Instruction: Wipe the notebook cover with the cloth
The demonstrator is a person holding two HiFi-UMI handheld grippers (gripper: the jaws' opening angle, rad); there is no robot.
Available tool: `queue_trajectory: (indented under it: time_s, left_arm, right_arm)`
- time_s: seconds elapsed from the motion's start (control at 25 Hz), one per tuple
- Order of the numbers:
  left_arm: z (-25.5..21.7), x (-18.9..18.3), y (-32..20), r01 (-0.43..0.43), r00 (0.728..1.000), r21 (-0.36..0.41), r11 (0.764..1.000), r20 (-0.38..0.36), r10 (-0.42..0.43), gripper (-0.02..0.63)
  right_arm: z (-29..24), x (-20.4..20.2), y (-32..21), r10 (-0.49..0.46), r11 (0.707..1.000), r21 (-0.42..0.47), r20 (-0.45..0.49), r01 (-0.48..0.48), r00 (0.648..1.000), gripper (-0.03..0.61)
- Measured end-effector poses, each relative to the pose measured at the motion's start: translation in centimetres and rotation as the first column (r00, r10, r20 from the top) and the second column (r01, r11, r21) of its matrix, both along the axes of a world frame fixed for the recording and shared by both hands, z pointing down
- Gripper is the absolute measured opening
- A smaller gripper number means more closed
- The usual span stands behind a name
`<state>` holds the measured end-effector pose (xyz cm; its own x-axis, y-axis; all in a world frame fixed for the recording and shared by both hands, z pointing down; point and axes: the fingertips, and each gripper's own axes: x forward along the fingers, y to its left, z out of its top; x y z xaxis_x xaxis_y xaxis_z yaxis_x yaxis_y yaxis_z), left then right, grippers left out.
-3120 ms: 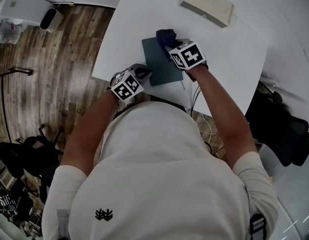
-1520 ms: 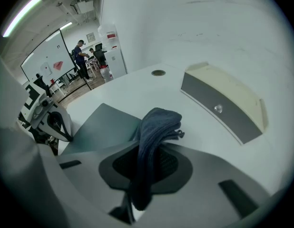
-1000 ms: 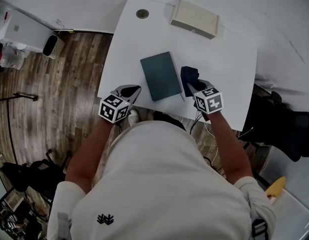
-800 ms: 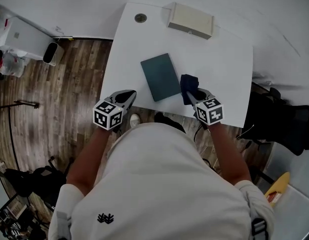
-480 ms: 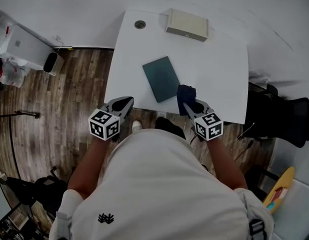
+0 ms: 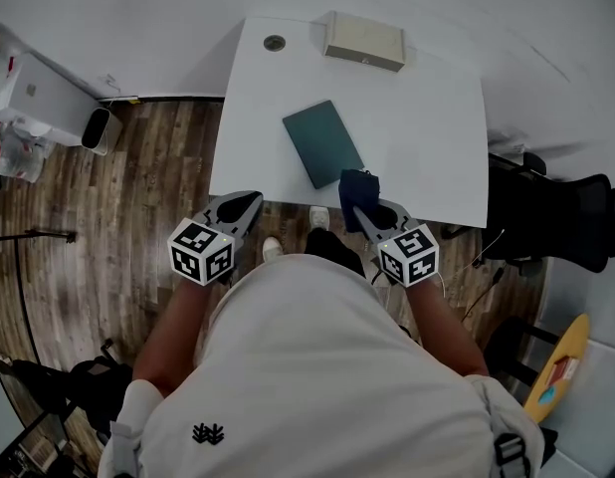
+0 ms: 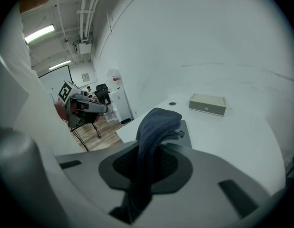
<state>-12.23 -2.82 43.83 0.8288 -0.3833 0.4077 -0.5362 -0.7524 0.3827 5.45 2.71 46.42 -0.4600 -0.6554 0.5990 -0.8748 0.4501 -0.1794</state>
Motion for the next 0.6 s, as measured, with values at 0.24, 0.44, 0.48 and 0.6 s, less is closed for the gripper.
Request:
queue_trajectory:
  time_s: [0.24, 0.44, 0.48, 0.6]
  left_arm:
    - [0.0, -1.1, 1.1, 0.012, 1.000, 0.008, 1.000, 0.000, -0.012, 0.000]
    - [0.1, -1.6, 1.6, 0.020, 1.000, 0.007, 1.000, 0.001, -0.020, 0.002]
    - [0.1, -1.6, 1.7, 0.021, 1.000, 0.007, 1.000, -0.001, -0.021, 0.002]
    - [0.0, -1.4, 2.0, 0.017, 1.000, 0.007, 1.000, -0.006, -0.017, 0.002]
  right_arm:
    - [-0.5, -0.9, 0.5, -0.015, 1.000, 0.024, -0.003, 0.015, 1.000, 0.043]
    - [-0.9, -1.1, 0.9, -0.022, 0.999, 0.035, -0.011, 0.022, 1.000, 0.043]
    - [-1.0, -1.1, 1.0, -0.023, 0.999, 0.035, -0.011, 0.023, 1.000, 0.043]
    - [-1.2, -1.2, 1.4, -0.027, 0.999, 0.038, -0.014, 0.027, 1.000, 0.043]
